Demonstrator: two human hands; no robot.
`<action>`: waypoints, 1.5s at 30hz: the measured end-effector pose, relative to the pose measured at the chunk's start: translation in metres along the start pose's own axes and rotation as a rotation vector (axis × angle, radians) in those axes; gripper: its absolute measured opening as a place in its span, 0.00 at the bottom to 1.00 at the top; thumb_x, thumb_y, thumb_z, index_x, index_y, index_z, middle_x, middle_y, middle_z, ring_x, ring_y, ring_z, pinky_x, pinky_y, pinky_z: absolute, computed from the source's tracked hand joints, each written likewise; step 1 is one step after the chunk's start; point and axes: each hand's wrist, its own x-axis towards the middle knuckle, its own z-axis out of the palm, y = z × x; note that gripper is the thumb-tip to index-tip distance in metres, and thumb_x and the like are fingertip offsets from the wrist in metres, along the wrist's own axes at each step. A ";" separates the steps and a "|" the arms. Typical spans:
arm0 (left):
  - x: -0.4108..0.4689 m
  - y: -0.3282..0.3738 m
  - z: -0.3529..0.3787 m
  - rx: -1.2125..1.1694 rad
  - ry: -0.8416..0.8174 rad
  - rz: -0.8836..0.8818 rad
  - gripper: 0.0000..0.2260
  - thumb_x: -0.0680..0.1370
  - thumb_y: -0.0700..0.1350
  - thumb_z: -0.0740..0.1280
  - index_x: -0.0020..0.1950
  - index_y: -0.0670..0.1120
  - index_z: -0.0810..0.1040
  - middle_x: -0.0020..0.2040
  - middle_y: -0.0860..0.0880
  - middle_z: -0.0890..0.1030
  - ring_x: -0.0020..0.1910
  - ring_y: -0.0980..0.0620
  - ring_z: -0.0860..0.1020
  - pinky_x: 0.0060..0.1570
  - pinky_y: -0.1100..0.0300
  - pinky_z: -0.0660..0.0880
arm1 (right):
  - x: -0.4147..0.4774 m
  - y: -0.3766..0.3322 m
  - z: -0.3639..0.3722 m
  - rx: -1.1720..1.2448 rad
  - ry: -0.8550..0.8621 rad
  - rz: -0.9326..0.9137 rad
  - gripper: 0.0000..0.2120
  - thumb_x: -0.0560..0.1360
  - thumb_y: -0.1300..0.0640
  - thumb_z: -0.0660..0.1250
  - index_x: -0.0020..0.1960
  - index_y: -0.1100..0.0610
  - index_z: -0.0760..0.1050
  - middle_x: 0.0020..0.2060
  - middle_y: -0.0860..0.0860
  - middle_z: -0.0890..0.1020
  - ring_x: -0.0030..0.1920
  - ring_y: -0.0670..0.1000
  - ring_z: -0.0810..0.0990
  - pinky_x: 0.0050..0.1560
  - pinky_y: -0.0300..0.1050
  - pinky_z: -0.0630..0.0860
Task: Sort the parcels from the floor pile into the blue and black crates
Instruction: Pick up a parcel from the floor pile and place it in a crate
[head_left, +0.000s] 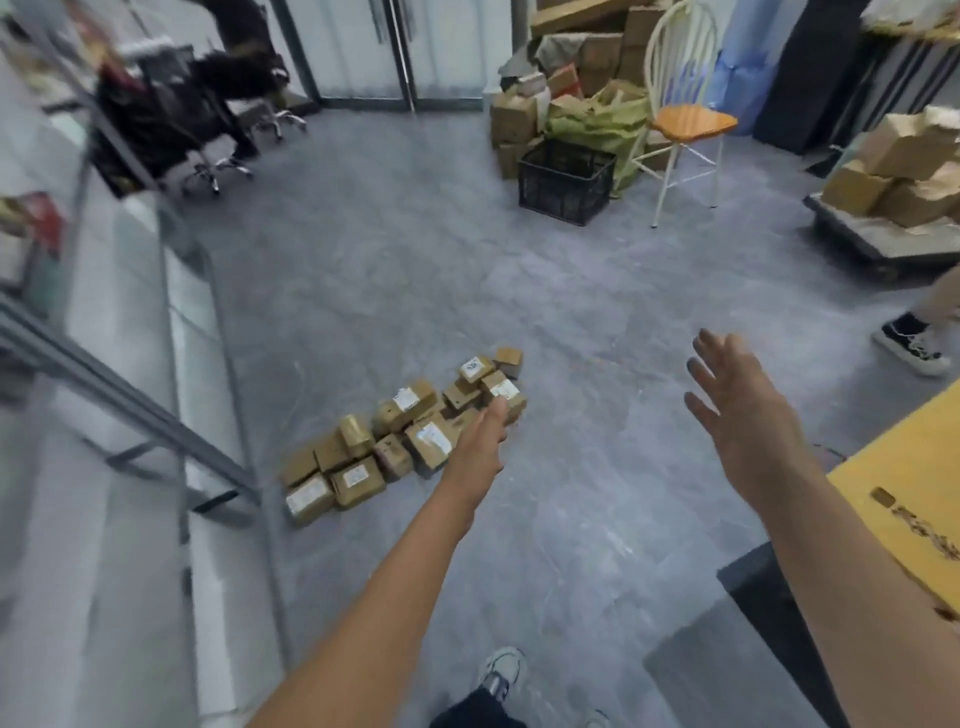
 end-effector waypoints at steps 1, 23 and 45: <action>-0.008 -0.009 -0.007 -0.014 0.039 -0.015 0.28 0.83 0.66 0.53 0.78 0.53 0.69 0.74 0.54 0.72 0.71 0.55 0.72 0.66 0.51 0.72 | 0.002 0.006 0.009 0.005 -0.033 0.016 0.30 0.84 0.36 0.55 0.82 0.49 0.64 0.78 0.40 0.69 0.76 0.44 0.69 0.76 0.52 0.65; -0.028 -0.131 -0.234 -0.289 0.441 -0.318 0.27 0.84 0.64 0.53 0.78 0.51 0.68 0.74 0.54 0.72 0.69 0.56 0.72 0.69 0.50 0.72 | 0.015 0.107 0.305 -0.186 -0.536 0.288 0.43 0.72 0.25 0.61 0.81 0.45 0.65 0.76 0.39 0.72 0.76 0.44 0.69 0.78 0.56 0.64; 0.121 -0.194 -0.409 -0.327 0.540 -0.586 0.29 0.84 0.64 0.52 0.80 0.49 0.65 0.77 0.50 0.70 0.72 0.53 0.71 0.71 0.49 0.68 | 0.137 0.247 0.520 -0.358 -0.668 0.663 0.39 0.77 0.29 0.55 0.83 0.47 0.61 0.80 0.46 0.65 0.80 0.49 0.64 0.80 0.54 0.59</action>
